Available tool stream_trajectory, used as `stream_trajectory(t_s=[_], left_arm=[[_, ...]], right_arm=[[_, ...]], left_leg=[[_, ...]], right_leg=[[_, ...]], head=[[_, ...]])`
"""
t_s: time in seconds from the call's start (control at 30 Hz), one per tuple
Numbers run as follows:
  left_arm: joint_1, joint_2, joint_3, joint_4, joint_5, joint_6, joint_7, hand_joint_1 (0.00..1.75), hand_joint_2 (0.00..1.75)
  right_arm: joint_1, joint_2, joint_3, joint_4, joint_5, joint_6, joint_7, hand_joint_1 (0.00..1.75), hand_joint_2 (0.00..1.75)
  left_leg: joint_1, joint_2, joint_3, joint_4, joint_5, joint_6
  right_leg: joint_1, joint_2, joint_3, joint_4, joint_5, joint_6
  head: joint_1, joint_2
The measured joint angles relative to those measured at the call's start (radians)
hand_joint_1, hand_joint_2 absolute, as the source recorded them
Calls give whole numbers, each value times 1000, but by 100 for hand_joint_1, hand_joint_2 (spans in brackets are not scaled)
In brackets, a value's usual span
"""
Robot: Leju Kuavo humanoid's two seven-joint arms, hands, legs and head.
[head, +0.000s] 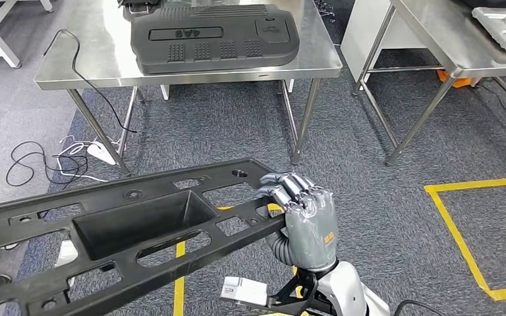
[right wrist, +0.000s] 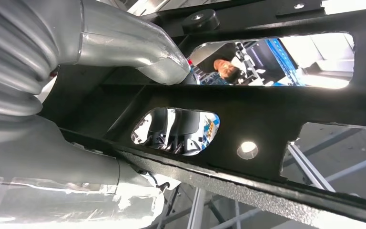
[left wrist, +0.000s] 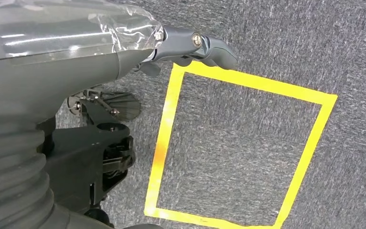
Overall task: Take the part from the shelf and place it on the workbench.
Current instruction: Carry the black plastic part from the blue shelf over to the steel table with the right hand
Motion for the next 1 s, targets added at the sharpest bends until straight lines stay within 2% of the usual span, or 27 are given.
stream_trajectory(t_s=[0.3, 0.7, 0.87, 0.93, 1.0], left_arm=[[0, 0, 0, 0, 1, 0, -2, 0, 175], [0, 0, 0, 0, 1, -4, -2, 0, 175], [0, 1, 0, 0, 0, -8, -1, 0, 175], [0, 1, 0, 0, 0, -8, -1, 0, 175], [-2, 1, 0, 0, 0, -7, 0, 0, 175]], right_arm=[[0, 0, 0, 0, 14, 1, 6, 175, 175], [0, 0, 0, 2, 36, 14, 13, 175, 175], [-1, 3, 0, 8, 36, 13, 13, 175, 175], [-2, 4, 0, 8, 36, 13, 13, 175, 175], [-3, 5, 0, 9, 35, 12, 13, 175, 175]], left_leg=[[4, 0, 2, -2, 3, -5], [4, 0, 3, -3, 3, -6], [0, 0, 0, 3, -2, 0], [0, -2, 1, -2, -2, 4], [5, -6, 11, -19, 2, 11]], right_leg=[[7, 0, 0, 2, -1, -1], [8, 0, 0, 3, -1, -2], [2, -1, 0, 1, 0, 1], [1, -3, 3, -2, -1, 6], [-1, 21, -2, 21, -18, 11]], head=[[0, 0], [0, 0], [0, 0], [-1, 0], [1, 0]])
